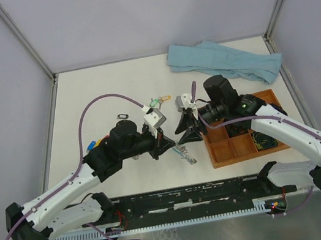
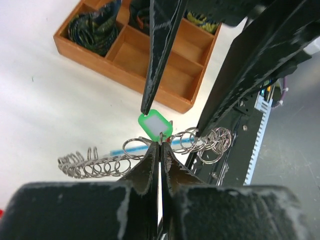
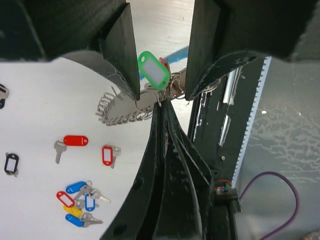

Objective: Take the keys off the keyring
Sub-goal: Remove the key from the keyring.

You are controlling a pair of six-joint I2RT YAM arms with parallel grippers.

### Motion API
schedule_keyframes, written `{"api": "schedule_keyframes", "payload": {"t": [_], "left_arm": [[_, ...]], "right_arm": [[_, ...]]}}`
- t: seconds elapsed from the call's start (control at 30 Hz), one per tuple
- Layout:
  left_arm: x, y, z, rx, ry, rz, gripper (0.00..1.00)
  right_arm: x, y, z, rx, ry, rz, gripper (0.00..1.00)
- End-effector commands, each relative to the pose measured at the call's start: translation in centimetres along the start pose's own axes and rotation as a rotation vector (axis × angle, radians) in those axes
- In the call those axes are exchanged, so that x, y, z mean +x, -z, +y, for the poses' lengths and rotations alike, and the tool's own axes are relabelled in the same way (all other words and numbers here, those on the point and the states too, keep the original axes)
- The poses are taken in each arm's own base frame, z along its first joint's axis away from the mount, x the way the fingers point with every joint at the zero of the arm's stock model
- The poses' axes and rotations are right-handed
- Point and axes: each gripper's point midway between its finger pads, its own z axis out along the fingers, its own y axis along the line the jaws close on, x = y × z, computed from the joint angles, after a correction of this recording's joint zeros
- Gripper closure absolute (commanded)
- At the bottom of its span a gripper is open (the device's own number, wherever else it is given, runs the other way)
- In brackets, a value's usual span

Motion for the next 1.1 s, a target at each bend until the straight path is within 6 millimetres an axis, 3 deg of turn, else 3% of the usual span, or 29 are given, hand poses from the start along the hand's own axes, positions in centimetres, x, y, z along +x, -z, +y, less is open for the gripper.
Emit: {"api": "schedule_keyframes", "payload": {"t": [0.0,0.37,0.77,1.07], "left_arm": [[-1.2,0.8,-1.2,0.028,0.05,0.034,0.97],[-2.9,1.0,-2.3,0.078,0.021,0.036,0.97],[-3.2,1.1,-2.3,0.079,0.004,0.039,0.97],[-3.4,1.4,-2.6,0.091,-0.005,0.032,0.97]], "right_arm": [[-2.2,-0.2,0.6,-0.051,-0.011,-0.089,0.52],[-0.1,-2.2,1.1,-0.128,-0.077,-0.06,0.63],[-0.1,-2.5,2.2,-0.181,-0.059,-0.061,0.85],[0.2,-2.5,2.6,-0.196,-0.042,-0.043,0.91]]}}
